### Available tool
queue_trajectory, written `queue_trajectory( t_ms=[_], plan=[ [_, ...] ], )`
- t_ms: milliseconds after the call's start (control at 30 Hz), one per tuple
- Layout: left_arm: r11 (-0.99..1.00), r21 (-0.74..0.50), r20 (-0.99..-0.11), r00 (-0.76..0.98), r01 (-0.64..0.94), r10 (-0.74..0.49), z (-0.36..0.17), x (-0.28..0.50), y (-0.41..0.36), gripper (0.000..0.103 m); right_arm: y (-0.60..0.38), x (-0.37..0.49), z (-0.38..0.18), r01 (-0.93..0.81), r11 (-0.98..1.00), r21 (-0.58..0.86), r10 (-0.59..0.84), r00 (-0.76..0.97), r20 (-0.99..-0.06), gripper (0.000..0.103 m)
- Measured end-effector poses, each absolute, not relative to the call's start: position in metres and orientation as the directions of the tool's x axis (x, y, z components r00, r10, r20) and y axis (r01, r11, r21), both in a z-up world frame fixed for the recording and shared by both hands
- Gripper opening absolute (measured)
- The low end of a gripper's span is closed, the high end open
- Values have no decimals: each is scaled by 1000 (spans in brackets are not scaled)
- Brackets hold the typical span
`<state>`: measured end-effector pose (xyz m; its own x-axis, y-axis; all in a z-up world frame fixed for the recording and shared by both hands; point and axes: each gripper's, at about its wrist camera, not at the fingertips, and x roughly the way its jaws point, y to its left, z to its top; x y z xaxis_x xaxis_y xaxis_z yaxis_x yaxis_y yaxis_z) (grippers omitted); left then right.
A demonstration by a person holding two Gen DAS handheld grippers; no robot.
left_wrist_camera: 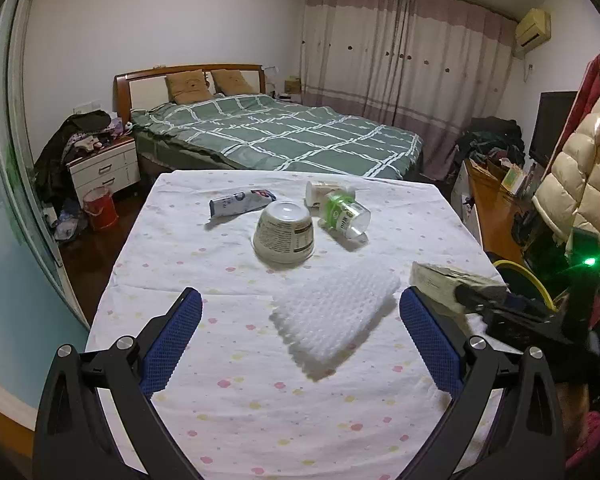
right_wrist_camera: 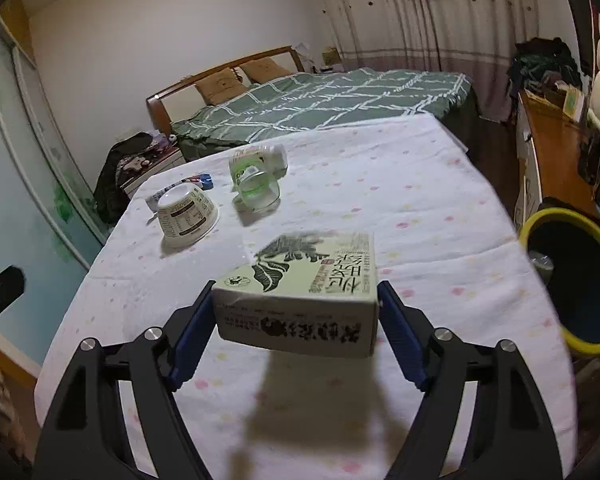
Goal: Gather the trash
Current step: 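Carry the paper box over the yellow bin and open the right tool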
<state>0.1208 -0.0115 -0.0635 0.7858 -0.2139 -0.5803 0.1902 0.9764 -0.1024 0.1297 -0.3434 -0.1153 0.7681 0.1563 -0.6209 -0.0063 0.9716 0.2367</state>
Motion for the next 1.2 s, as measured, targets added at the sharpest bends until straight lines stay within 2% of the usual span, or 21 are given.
queue_trajectory(
  t_ms=[467,633,733,967,1200],
  plan=[
    [968,-78,-619,750,239,-235,-75,125,-44,98,-399,95,-79,1,971,240,141,809,-571,72],
    [966,-72,-635,735,248,-236,-79,129,-52,98,-435,85,-61,70,967,244,71,847,-527,72],
    [964,-79,-646,724,253,-243,-82,133,-56,98,-474,82,-53,172,958,230,-32,859,-511,72],
    [959,-85,-679,688,270,-254,-95,146,-68,98,-560,92,-79,404,890,211,-213,779,-589,73],
    [955,-76,-698,668,287,-257,-100,151,-80,98,-606,120,-142,504,850,152,-241,629,-740,73]
  ],
)
